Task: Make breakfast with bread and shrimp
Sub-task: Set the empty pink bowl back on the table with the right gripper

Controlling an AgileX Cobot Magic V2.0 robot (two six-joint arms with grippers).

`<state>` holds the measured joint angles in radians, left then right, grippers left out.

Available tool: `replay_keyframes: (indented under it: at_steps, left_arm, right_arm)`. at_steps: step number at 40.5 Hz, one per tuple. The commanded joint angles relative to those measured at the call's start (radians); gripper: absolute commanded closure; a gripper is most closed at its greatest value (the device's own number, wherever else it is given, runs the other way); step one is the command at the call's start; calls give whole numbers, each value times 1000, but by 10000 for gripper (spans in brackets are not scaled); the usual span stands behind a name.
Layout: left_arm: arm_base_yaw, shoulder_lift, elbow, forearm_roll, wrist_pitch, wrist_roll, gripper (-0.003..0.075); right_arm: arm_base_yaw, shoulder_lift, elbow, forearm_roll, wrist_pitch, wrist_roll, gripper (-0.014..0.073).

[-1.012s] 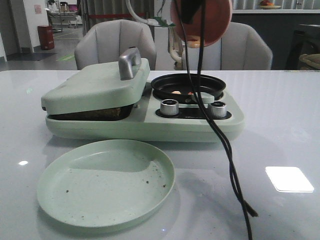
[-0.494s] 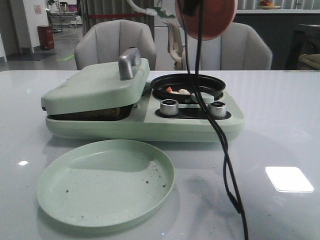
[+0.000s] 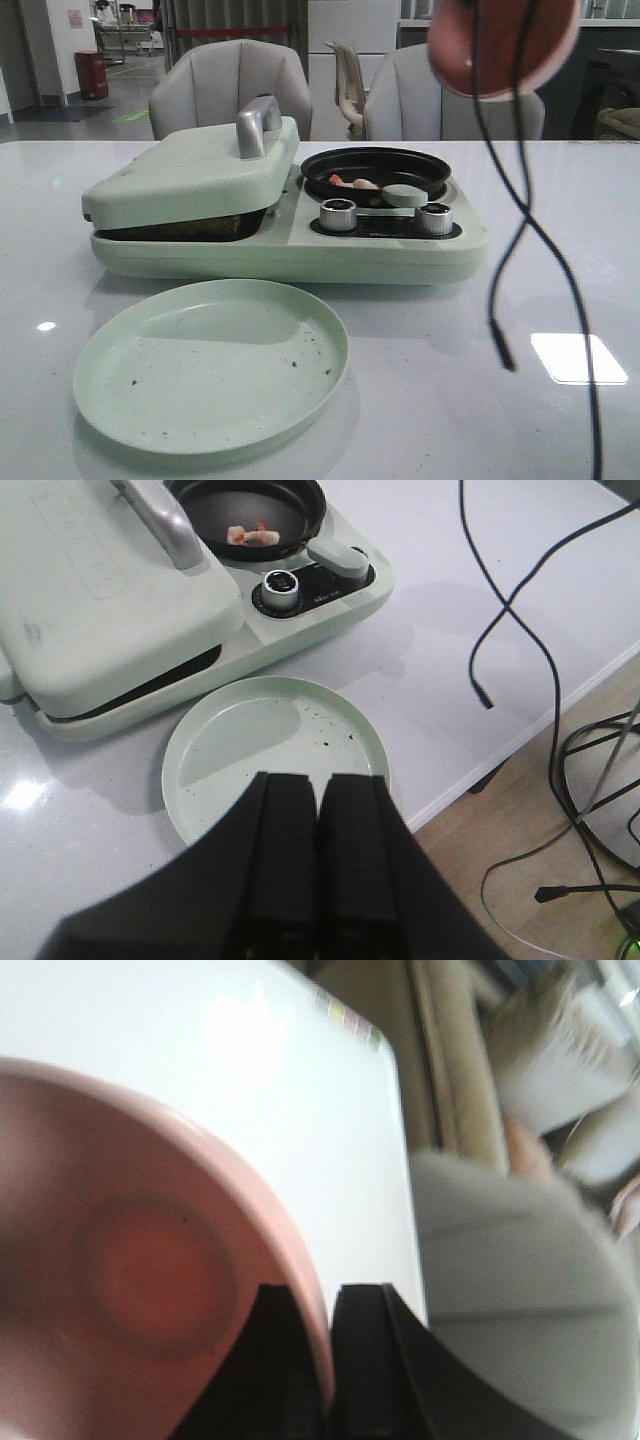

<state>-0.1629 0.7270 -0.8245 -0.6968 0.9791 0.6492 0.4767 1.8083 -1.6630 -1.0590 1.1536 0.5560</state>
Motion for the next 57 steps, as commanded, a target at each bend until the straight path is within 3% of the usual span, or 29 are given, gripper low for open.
replay_keyframes:
  at_steps: [1, 15, 23, 30, 46, 49, 54, 57]
  left_arm:
    - [-8, -2, -27, -45, -51, 1, 619]
    - [-8, -2, -27, -45, -51, 1, 619]
    - [-8, -2, -27, -45, -51, 1, 619]
    - [-8, -2, -27, -45, -51, 1, 619]
    - [-8, -2, -27, -45, -51, 1, 619]
    - [-8, -2, -27, -45, -51, 1, 619]
    - [-8, -2, -27, -45, -51, 1, 619]
    - [-8, -2, -27, -45, -51, 1, 619]
  right_arm:
    - [-59, -159, 97, 25, -42, -3, 550]
    - [-381, -410, 518, 471, -327, -136, 550]
    - [-558, -399, 640, 845, -470, -353, 550]
    - [-639, -343, 686, 1107, -544, -551, 550]
    - [-649, -180, 687, 1146, -594, -575, 527]
    - [-649, -170, 687, 1146, -595, -575, 460]
    - [-649, -170, 682, 1146, -601, -575, 260]
    - [-649, -177, 669, 1146, -590, -575, 185]
